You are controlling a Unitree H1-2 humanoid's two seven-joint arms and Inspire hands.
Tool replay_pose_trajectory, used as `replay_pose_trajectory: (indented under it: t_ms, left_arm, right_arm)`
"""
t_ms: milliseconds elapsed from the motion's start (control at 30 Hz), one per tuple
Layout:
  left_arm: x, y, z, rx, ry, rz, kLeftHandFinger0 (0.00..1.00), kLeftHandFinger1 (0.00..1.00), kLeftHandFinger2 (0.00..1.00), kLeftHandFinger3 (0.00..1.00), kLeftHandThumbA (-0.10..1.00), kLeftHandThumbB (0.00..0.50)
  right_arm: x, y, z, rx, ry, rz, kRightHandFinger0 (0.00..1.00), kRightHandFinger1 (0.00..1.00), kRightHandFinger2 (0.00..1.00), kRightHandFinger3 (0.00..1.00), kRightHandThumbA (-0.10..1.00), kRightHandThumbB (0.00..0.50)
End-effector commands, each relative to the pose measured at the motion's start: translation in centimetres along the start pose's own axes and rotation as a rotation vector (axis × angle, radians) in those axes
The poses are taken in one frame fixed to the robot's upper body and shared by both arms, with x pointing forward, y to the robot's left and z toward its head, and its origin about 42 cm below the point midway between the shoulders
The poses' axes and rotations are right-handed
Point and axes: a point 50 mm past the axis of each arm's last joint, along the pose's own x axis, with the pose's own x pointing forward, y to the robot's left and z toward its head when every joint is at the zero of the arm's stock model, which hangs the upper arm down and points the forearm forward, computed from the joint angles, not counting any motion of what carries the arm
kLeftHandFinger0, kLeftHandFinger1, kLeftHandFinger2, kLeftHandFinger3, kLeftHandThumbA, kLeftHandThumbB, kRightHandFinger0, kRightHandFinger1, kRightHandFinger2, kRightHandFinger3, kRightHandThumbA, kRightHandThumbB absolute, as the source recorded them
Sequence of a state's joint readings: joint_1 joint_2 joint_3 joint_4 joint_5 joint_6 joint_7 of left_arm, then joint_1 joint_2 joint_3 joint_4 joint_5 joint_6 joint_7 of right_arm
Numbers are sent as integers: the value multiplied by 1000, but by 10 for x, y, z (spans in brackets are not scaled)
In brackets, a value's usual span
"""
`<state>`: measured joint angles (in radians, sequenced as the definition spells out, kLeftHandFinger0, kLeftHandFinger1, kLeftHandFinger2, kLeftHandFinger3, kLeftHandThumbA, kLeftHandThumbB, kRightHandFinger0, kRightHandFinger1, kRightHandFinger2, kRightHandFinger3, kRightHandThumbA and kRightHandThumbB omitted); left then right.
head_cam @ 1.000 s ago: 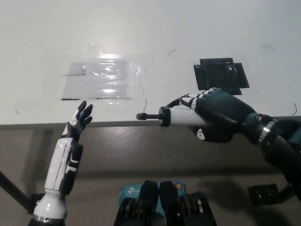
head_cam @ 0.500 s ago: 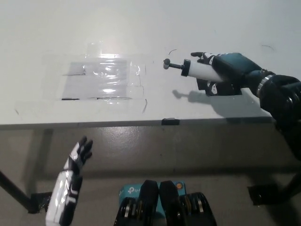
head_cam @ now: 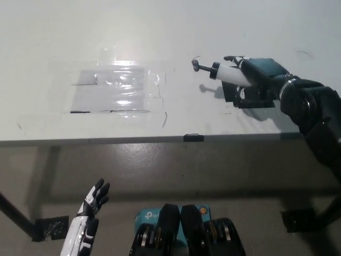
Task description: The robot uses right hand to pick up a small white air pumper and uses its left hand to compress it, and then puts it on the desk
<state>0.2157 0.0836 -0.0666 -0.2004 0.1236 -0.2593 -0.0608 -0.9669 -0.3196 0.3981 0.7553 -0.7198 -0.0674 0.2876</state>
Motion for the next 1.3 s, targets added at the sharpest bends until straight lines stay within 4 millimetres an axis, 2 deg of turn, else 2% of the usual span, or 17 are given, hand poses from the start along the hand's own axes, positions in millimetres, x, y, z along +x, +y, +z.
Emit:
replay_pose_trajectory:
  t_ms: [0,67,133,367,500,600,633,667,733,800,833,867,933,1000,1067,1167,1267]
  left_arm:
    - [-2,2,5,5,-54,-5,1000,1000,1000,1000,1000,295]
    - [-2,2,5,4,-54,-6,1000,1000,1000,1000,1000,293]
    - [-1,3,5,5,-61,-3,1000,1000,1000,1000,1000,286]
    - [2,3,6,-2,-65,1,1000,1000,1000,1000,1000,299]
    - [2,3,7,6,-68,3,1000,1000,1000,1000,1000,297]
    - [3,3,7,-1,-66,6,1000,1000,1000,1000,1000,303]
    - [7,3,9,-5,-71,9,1000,1000,1000,1000,1000,299]
    - [9,3,10,-8,-76,9,1000,1000,1000,1000,1000,298]
    - [17,6,13,0,-96,5,1000,1000,1000,1000,1000,280]
    - [27,10,15,0,-115,5,1000,1000,1000,1000,1000,269]
    - [33,11,16,2,-127,2,1000,1000,1000,1000,1000,270]
    - [39,12,17,18,-135,7,1000,1000,1000,1000,1000,276]
    - [47,11,18,30,-145,8,1000,1000,1000,1000,1000,270]
    - [54,13,19,31,-162,10,1000,1000,1000,1000,1000,259]
    - [58,17,20,29,-162,15,1000,1000,1000,1000,1000,264]
    - [61,22,19,31,-158,24,1000,1000,1000,1000,1000,265]
    - [63,24,17,19,-141,33,1000,1000,1000,1000,1000,241]
  right_arm:
    - [2,-44,9,-13,-18,-18,1000,1000,1000,1000,458,438]
    - [1,-45,8,-24,-16,-13,1000,1000,1000,1000,574,492]
    - [-1,-47,8,0,-18,-21,1000,1000,1000,1000,576,500]
    - [-8,-57,13,8,-32,-45,1000,1000,1000,1000,678,500]
    - [-19,-71,18,51,-72,-91,1000,1000,1000,1000,739,494]
    - [-35,-86,23,67,-154,-181,1000,1000,1000,1000,874,435]
    - [-40,-94,25,76,-181,-210,1000,1000,1000,1000,1000,487]
    - [-52,-101,28,124,-245,-275,1000,1000,1000,1000,897,419]
    - [-86,-107,36,201,-330,-387,1000,1000,1000,1000,893,394]
    - [-121,-97,48,301,-436,-503,1000,1000,1000,1000,909,372]
    - [-129,-95,49,313,-453,-531,1000,1000,1000,1000,919,357]
    - [-149,-79,54,373,-503,-586,1000,1000,1000,1000,905,344]
    - [-166,-67,59,409,-520,-627,1000,1000,1000,1000,916,349]
    - [-189,-35,66,459,-523,-645,1000,1000,1000,1000,894,327]
    - [-201,-4,68,519,-508,-651,1000,1000,1000,1000,881,324]
    - [-206,20,65,586,-490,-659,1000,1000,1000,1000,881,338]
    - [-209,52,61,742,-433,-641,1000,1000,1000,1000,854,314]
